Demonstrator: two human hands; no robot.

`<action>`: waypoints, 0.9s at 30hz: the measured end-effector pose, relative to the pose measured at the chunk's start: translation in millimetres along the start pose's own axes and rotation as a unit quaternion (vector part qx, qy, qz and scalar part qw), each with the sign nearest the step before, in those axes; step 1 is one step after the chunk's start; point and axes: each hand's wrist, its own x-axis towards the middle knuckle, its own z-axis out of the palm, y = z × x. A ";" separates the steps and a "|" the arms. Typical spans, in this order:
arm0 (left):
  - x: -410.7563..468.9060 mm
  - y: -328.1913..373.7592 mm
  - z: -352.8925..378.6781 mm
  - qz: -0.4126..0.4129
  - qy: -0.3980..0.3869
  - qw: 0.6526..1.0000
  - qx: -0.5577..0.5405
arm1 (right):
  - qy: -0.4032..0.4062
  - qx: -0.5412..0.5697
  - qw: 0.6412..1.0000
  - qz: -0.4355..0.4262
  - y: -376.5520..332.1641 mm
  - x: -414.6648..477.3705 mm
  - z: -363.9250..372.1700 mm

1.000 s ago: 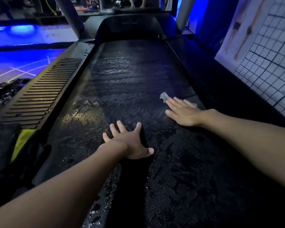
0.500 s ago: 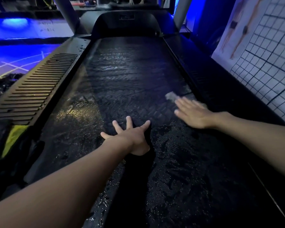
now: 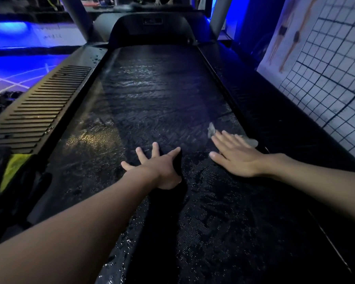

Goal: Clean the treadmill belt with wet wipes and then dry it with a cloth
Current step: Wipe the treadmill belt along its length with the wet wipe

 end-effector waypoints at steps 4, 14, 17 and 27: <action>-1.7 -2.0 1.5 0.004 0.013 1.000 -0.012 | 0.008 0.041 0.997 0.068 0.0 10.6 -12.8; -3.2 -11.0 7.1 -0.010 0.082 0.996 -0.036 | 0.011 0.017 1.000 0.014 -28.1 -5.1 -4.5; -4.1 -13.3 9.9 -0.012 0.084 0.996 -0.029 | 0.014 0.010 0.999 -0.045 -37.9 -16.7 3.8; -1.5 -10.7 8.3 -0.011 0.081 0.996 -0.026 | 0.064 0.052 0.995 0.058 -65.6 -2.6 4.4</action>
